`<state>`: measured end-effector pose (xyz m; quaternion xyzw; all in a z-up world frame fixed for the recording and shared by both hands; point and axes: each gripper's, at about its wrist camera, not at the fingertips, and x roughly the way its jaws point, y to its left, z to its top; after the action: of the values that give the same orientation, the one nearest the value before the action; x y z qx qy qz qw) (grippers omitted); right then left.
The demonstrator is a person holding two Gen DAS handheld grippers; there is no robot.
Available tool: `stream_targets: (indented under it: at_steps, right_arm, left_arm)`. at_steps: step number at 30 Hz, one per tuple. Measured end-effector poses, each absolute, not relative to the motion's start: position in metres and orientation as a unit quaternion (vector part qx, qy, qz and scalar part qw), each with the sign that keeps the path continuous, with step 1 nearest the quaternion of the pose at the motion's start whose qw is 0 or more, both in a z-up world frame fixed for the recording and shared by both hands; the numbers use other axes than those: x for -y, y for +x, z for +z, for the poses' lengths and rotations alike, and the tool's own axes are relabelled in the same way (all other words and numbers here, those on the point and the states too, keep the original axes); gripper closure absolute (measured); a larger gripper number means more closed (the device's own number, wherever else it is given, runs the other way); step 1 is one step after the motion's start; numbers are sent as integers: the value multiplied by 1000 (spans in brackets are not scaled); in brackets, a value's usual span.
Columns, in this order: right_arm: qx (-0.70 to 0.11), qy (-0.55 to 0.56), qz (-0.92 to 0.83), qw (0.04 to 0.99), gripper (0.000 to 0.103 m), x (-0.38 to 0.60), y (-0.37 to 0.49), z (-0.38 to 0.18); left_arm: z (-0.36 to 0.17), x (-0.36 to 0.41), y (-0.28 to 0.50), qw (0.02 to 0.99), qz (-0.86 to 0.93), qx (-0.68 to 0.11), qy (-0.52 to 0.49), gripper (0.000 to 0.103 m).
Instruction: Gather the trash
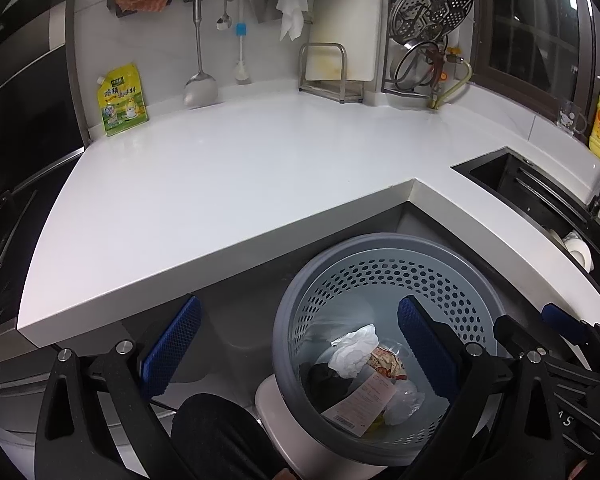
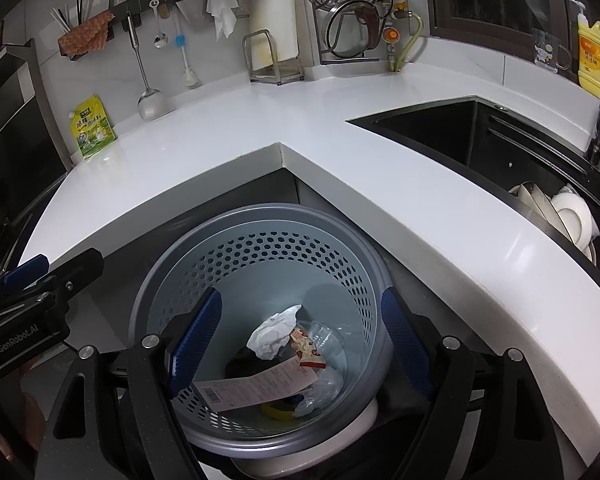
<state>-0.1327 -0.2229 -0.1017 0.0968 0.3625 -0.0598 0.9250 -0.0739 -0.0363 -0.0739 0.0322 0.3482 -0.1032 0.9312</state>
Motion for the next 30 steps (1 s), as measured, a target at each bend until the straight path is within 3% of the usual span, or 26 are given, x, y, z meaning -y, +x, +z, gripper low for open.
stream_targets:
  at_steps: [30]
  right_arm:
    - [-362,88,-59,926,25,219,-133,-101]
  left_arm:
    - [-75,35,-71,929,-98,-355,33,6]
